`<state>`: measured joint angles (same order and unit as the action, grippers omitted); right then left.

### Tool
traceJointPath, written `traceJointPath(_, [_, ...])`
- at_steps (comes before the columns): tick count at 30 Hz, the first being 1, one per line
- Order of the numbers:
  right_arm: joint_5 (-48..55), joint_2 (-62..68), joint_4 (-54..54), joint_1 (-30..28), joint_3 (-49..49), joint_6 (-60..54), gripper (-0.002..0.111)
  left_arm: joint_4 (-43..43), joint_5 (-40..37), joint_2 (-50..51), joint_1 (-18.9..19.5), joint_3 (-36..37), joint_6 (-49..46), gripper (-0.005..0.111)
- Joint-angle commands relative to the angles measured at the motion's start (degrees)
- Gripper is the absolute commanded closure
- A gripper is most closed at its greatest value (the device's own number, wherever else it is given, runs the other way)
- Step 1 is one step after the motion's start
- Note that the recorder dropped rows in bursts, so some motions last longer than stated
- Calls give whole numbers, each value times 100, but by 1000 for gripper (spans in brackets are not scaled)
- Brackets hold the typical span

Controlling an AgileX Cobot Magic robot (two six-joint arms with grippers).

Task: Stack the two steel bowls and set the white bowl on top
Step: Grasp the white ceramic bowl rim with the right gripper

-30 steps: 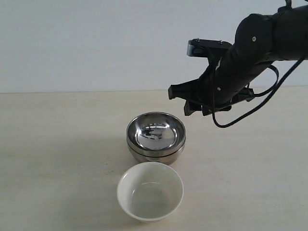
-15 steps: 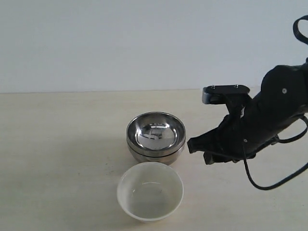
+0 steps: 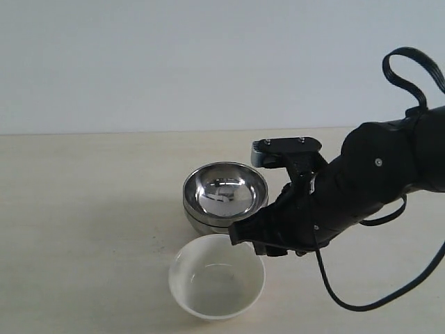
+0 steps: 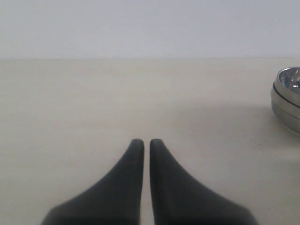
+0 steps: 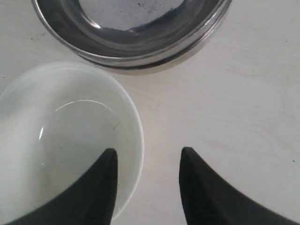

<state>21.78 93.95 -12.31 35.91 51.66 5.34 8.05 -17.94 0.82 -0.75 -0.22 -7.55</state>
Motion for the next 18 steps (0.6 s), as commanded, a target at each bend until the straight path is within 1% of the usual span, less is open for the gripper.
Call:
traceJointPath(1, [-245,-69,-55,2,-210,19,72,48,10,-42,19,22,53,103])
traceJointPath(5, [-634,-69,-69,2,-475,19,72,48,10,-42,19,22,53,103])
traceJointPath(9, [-702,-69,-91,2,-500,19,72,48,10,-42,19,22,53,103])
traceJointPath(14, [-781,-43,-372,2,-500,19,72,48,10,-42,19,22,53,103])
traceJointPath(18, [-969,166,-406,280,-500,19,72,48,10,-42,19,22,53,103])
